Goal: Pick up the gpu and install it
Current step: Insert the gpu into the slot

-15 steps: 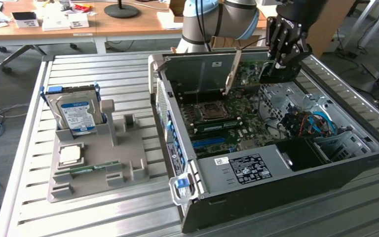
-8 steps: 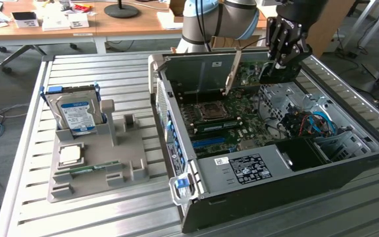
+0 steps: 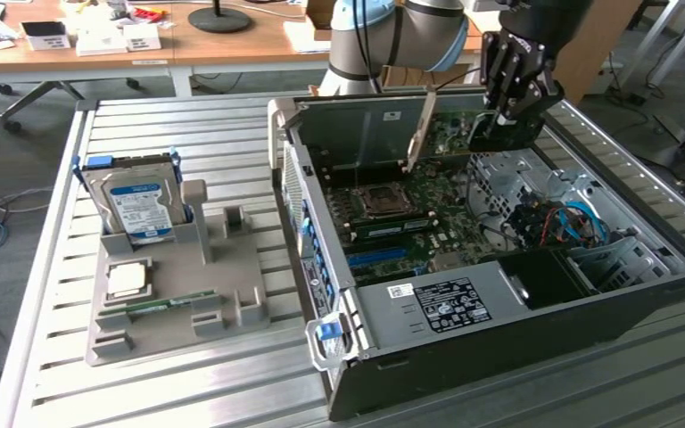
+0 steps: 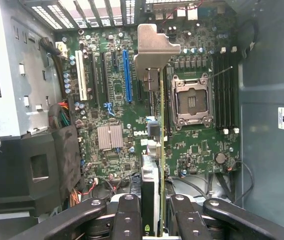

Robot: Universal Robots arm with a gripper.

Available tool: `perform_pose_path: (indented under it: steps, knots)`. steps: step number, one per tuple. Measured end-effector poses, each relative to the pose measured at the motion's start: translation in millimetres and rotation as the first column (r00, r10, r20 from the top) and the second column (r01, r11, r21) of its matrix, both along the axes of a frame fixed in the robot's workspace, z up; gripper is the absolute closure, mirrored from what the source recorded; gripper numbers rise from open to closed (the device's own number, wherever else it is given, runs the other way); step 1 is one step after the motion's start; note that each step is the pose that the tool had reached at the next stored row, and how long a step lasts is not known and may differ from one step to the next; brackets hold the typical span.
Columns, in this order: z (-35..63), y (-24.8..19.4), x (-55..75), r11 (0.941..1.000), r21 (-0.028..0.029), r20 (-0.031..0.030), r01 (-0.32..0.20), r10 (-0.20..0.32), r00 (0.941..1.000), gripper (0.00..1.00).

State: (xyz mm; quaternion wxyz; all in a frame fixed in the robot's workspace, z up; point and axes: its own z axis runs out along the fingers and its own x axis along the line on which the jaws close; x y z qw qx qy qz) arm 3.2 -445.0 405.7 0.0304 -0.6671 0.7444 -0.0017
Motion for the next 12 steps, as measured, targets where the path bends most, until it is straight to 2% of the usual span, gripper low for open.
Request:
perform_pose_path:
  steps: [9,10,12]
  knots:
    - [-1.8,0.0,0.0,1.0000,0.0000,-0.0001,0.000,0.000,1.0000,0.73]
    - [-18.7,0.0,0.0,1.0000,-0.0003,-0.0001,0.000,0.000,1.0000,0.73]
    - [-18.7,-0.1,0.0,1.0000,-0.0003,-0.0001,0.000,0.000,1.0000,0.73]
